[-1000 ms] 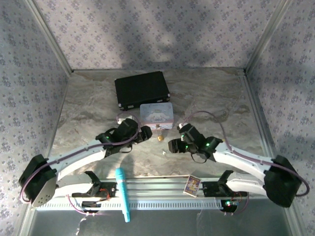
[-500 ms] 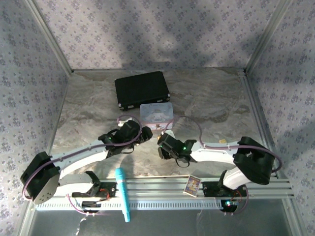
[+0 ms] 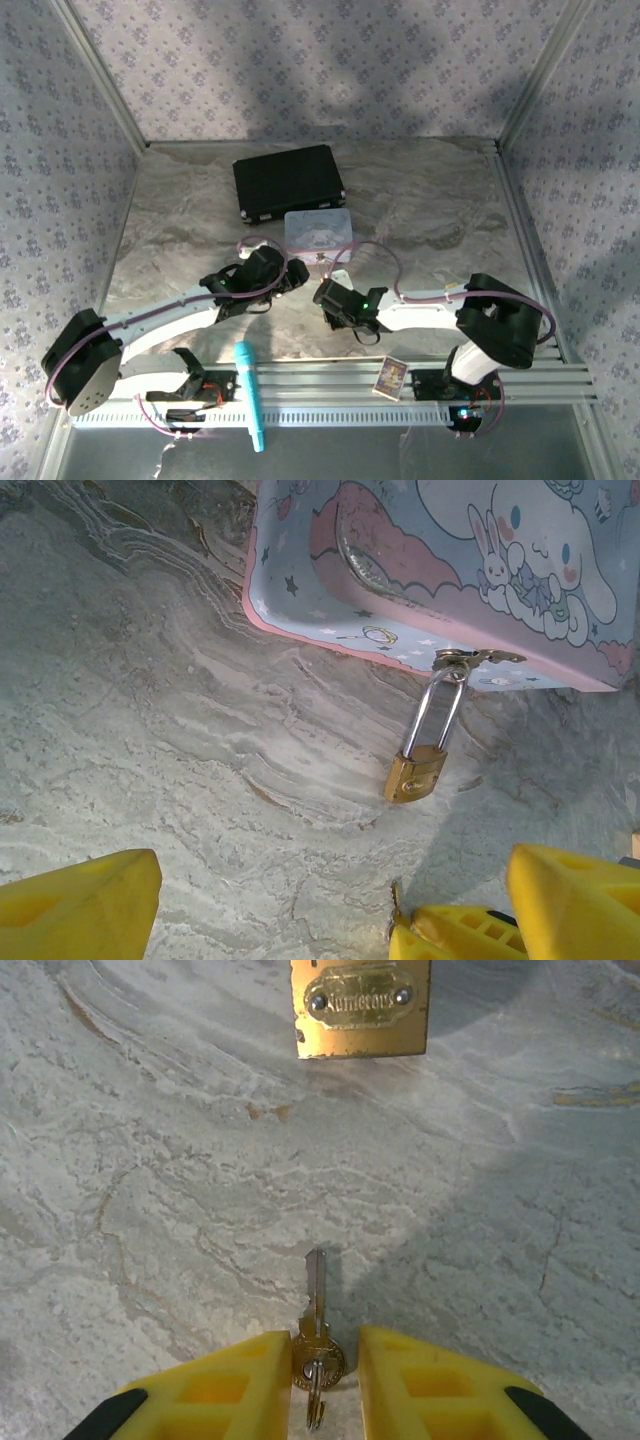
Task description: Unlock a padlock with a key
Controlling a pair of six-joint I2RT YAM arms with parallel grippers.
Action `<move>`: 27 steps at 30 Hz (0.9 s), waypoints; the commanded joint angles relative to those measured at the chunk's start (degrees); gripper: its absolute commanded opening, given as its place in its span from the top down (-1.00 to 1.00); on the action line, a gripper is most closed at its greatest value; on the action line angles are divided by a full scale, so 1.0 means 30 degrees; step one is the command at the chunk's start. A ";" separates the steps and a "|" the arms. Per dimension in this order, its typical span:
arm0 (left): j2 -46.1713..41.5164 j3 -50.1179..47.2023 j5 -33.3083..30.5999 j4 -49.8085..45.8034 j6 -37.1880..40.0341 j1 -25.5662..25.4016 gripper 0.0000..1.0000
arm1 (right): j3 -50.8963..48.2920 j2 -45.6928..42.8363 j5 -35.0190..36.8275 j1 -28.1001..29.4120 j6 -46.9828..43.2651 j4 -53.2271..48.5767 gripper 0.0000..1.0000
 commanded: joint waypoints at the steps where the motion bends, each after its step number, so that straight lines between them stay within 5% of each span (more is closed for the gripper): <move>1: 0.0356 0.0142 -0.0210 0.0409 -0.0410 -0.0161 -0.78 | 0.0220 0.0495 0.0809 0.0386 0.0648 -0.0639 0.51; 5: 0.0745 0.0408 -0.0064 0.0303 -0.0498 -0.0153 -0.78 | 0.0249 0.0798 0.0533 0.0372 0.0626 -0.0447 0.94; 11: 0.0747 0.0239 0.0160 0.0739 -0.1404 -0.0239 -0.72 | -0.0516 -0.0455 0.0405 0.0064 0.0608 -0.0188 1.00; 18: 0.0688 -0.1684 0.1367 0.6271 -0.5234 -0.0819 -0.45 | -0.2192 -0.3704 -0.3312 -0.2622 -0.0096 0.2137 1.00; 27: 0.0932 -0.1856 -0.0312 0.7833 -1.0717 -0.2427 -0.55 | -0.2004 -0.6124 -0.4787 -0.3875 0.0209 0.2793 1.00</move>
